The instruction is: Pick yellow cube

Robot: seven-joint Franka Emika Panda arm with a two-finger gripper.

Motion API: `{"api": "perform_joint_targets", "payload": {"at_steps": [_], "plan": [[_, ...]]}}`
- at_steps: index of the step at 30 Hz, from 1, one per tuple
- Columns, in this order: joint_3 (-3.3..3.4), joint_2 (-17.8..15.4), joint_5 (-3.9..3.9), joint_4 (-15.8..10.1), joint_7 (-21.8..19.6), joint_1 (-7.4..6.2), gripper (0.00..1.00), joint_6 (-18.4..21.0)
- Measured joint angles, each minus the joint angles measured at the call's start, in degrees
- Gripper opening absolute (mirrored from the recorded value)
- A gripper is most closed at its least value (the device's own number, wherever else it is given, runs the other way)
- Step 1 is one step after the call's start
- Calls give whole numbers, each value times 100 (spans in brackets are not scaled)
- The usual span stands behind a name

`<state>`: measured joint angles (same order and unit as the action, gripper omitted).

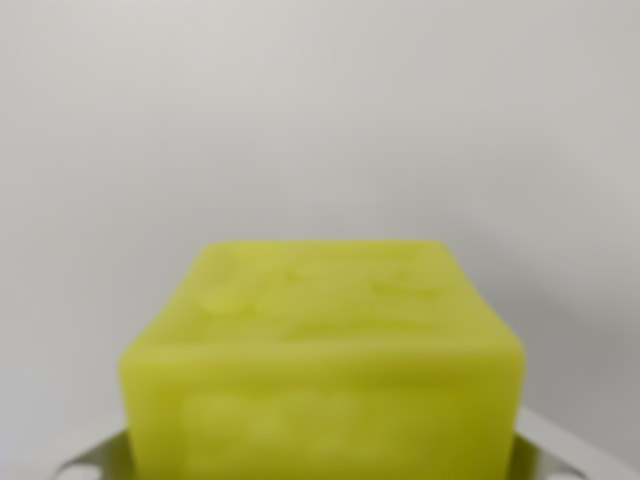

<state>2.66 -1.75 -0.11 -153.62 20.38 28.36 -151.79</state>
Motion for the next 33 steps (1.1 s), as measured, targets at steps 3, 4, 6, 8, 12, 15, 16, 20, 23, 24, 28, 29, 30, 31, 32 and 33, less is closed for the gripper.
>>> {"api": "perform_joint_targets", "payload": {"at_steps": [3, 4, 6, 8, 12, 15, 16, 20, 23, 24, 28, 29, 30, 31, 32, 33], "plan": [[0, -83, -7, 5, -5, 1, 0, 89], [0, -111, -10, 8, -7, 1, 0, 119], [0, -164, -14, 12, -10, 2, 0, 178], [0, -218, -18, 17, -13, 3, 0, 238], [0, -325, -26, 31, -19, 4, 0, 357], [0, -404, -32, 42, -23, 4, 0, 447], [0, -430, -34, 47, -24, 5, 0, 478], [0, -531, -40, 64, -29, 5, 0, 597], [0, -606, -45, 79, -33, 5, 0, 688], [0, -630, -46, 84, -34, 5, 0, 717], [0, -727, -52, 108, -38, 6, 0, 837], [0, -750, -53, 113, -39, 6, 0, 866], [0, -774, -54, 120, -40, 6, 0, 897], [0, -797, -55, 126, -41, 6, 0, 926], [0, -821, -56, 132, -42, 6, 0, 956], [0, -845, -57, 139, -43, 6, 0, 986]]}}
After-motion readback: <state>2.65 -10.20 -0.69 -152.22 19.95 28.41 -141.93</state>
